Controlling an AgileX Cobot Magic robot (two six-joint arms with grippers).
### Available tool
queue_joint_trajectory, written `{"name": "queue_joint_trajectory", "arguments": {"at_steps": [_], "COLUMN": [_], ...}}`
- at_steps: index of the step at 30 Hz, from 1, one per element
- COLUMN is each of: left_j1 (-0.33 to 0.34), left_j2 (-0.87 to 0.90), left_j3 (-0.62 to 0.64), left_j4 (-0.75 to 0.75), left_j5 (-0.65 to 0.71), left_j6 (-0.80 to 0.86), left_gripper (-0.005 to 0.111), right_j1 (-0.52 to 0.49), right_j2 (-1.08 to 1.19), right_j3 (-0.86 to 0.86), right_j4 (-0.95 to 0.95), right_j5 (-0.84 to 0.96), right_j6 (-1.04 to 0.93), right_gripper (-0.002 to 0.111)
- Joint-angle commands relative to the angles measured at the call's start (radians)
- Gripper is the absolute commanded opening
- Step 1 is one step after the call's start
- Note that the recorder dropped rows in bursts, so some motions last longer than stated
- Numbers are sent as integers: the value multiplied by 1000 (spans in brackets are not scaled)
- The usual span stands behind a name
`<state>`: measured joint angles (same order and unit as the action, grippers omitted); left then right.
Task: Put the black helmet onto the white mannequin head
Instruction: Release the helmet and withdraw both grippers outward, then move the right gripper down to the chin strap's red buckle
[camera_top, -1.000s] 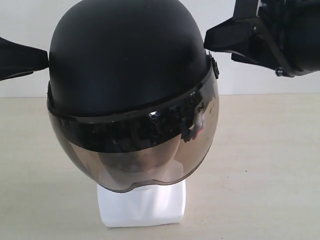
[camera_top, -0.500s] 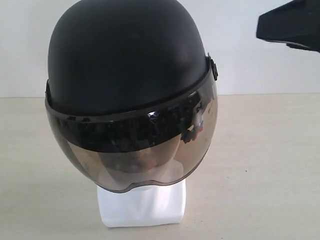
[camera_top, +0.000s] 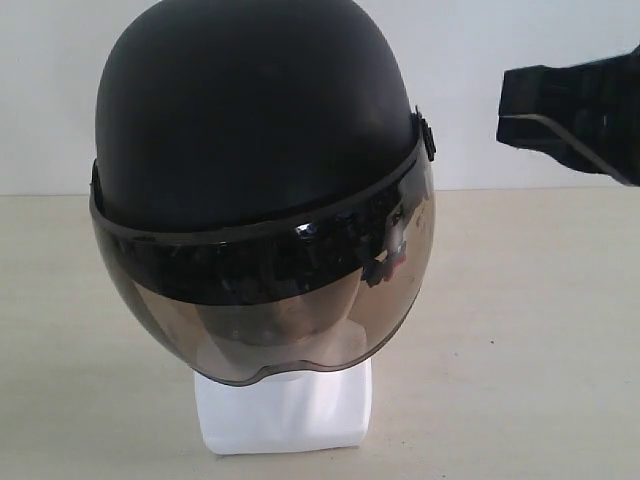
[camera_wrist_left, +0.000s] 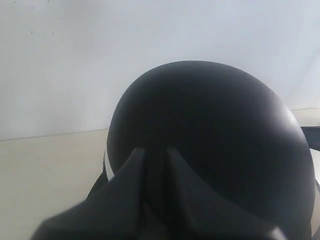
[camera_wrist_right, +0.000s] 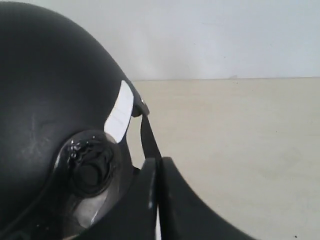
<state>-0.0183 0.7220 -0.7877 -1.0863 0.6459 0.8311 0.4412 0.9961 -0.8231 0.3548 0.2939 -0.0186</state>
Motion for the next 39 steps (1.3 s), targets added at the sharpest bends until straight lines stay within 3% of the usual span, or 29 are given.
{"name": "queue_joint_trajectory", "arguments": {"at_steps": [1,6,10,14,19,22,25,29,35,39], "left_j1": [-4,-4,-4,-4,-4,-4,-4,-4,-4,-4], "left_j2": [-4,-4,-4,-4,-4,-4,-4,-4,-4,-4], "left_j3": [-4,-4,-4,-4,-4,-4,-4,-4,-4,-4], "left_j4": [9,27,31,33,33,33,41,53,55,55], "left_j5": [-3,10,28,35,41,55,74,84,84,84], "left_j6": [-9,-9,-9,-9,-34,-46,-46,-50,-50,-54], "left_gripper": [13,13,13,13,13,13,13,13,13,13], "right_j1": [-56,-126,-184,-301,-496,-559,-561,-561,-541,-466], "right_j2": [60,124,165,183,266,364,451,506,538,553], "right_j3": [-4,-4,-4,-15,-76,-78,-56,33,113,112], "right_j4": [6,82,184,384,680,818,865,1090,1243,1278], "right_j5": [52,137,187,261,525,674,738,830,826,805], "right_j6": [-20,-131,-210,-414,-667,-844,-1053,-1441,-1829,-1935], "right_gripper": [9,30,30,30,30,30,30,30,31,54]}}
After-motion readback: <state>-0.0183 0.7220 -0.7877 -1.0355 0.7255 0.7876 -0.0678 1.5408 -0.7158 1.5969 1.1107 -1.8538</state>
